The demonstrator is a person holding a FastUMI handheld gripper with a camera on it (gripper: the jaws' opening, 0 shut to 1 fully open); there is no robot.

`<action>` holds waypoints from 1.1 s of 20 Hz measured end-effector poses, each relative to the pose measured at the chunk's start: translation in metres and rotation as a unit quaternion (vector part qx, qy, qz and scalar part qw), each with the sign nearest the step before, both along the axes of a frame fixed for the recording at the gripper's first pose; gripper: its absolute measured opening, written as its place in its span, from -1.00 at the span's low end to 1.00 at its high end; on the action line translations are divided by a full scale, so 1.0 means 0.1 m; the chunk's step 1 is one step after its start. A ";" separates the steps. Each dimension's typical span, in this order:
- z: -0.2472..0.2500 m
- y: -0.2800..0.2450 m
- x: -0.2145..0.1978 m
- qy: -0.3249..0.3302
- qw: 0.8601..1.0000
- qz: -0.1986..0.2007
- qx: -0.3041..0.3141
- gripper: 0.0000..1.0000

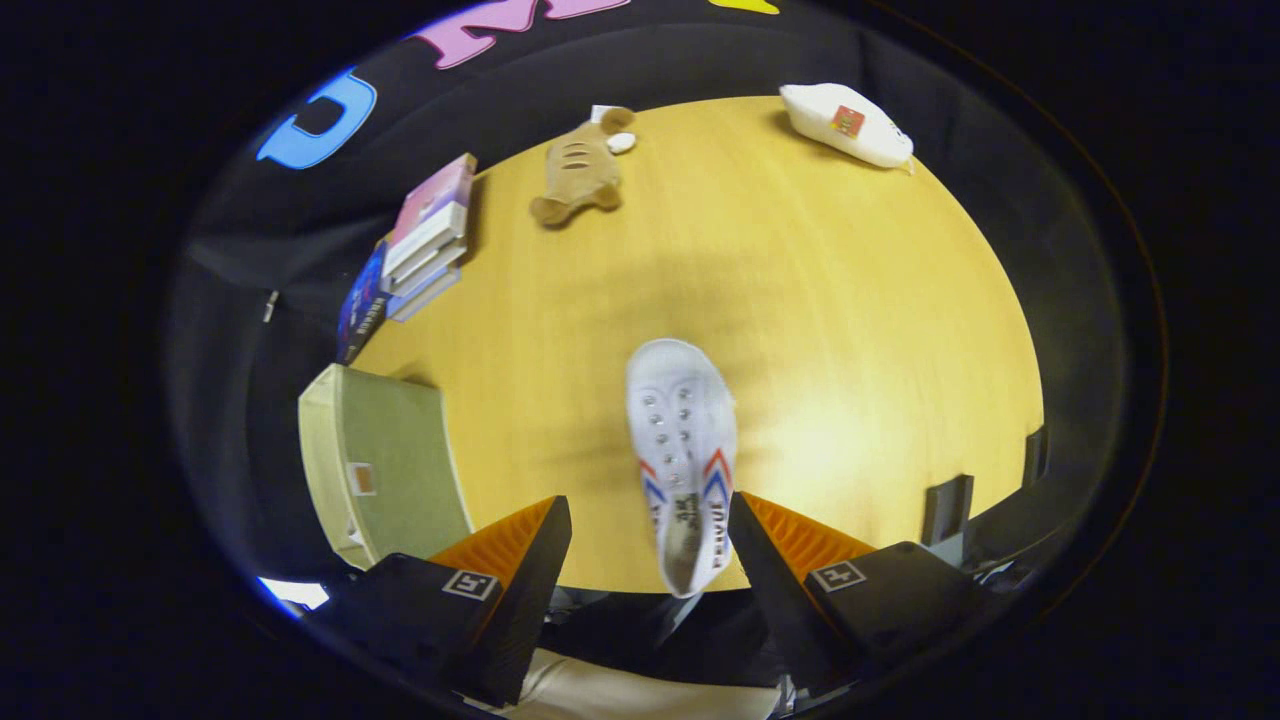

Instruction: Open the storage box then place both shoes into the box .Put the left shoe in first, then the right shoe, with the right side of both shoes facing outward in a uniform manner.

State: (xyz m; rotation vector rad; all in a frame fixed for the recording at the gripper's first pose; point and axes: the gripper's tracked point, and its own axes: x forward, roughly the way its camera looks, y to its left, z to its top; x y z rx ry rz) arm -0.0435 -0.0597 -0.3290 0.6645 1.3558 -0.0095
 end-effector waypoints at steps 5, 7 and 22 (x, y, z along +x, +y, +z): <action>-0.58 -0.16 -0.13 0.032 0.999 0.010 -0.018 0.91; -0.73 -0.13 -0.11 0.039 0.999 0.019 -0.019 0.90; -1.02 0.21 0.02 0.061 0.995 0.069 0.025 -0.13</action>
